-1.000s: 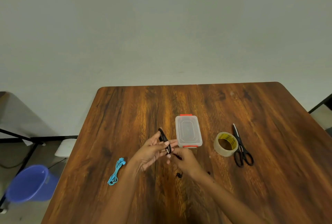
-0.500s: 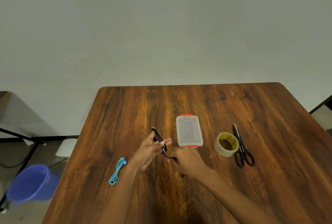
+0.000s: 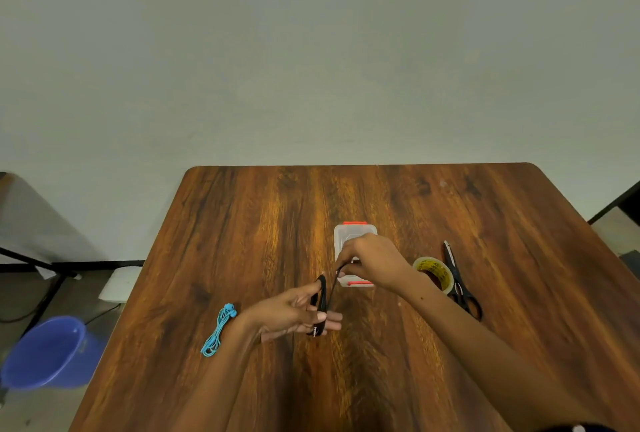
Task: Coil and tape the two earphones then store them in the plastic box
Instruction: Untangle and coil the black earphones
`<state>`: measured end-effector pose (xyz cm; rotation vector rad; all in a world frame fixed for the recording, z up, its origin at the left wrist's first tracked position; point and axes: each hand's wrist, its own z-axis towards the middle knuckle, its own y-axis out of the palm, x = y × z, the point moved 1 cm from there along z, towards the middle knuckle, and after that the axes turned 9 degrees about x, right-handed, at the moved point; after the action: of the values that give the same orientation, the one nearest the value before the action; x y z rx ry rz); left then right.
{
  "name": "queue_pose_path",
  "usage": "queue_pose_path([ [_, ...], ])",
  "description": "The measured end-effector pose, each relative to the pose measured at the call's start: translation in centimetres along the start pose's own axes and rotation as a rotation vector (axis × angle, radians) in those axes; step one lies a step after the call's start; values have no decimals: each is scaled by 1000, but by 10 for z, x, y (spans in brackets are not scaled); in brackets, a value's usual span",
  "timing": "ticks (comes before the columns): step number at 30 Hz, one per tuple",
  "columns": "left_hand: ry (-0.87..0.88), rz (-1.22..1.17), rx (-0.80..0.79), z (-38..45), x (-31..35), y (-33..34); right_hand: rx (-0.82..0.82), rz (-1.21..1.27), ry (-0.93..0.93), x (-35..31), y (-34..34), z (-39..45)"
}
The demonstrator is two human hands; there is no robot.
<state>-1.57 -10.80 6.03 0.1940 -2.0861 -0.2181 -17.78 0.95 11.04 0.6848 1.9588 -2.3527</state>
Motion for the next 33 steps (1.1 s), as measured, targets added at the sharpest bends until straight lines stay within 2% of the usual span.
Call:
queue_pose_path([
  [7,18,-14,-161,-2,8,5,41,119,89,9,19,5],
  [14,102,-150,-280,-4,11,6,47,486,279,10,42,2],
  [18,175,-305,-142,3,13,4,12,793,438,-3,59,-15],
  [21,186,-396,24,8,11,-3,11,780,507,-11,74,-21],
  [24,211,-435,164,13,12,-12,-6,824,476,-24,87,-27],
  [29,213,-401,288,16,7,-17,3,769,485,-32,90,-28],
  [33,228,-378,349,17,-2,-17,-77,784,507,-40,81,-32],
])
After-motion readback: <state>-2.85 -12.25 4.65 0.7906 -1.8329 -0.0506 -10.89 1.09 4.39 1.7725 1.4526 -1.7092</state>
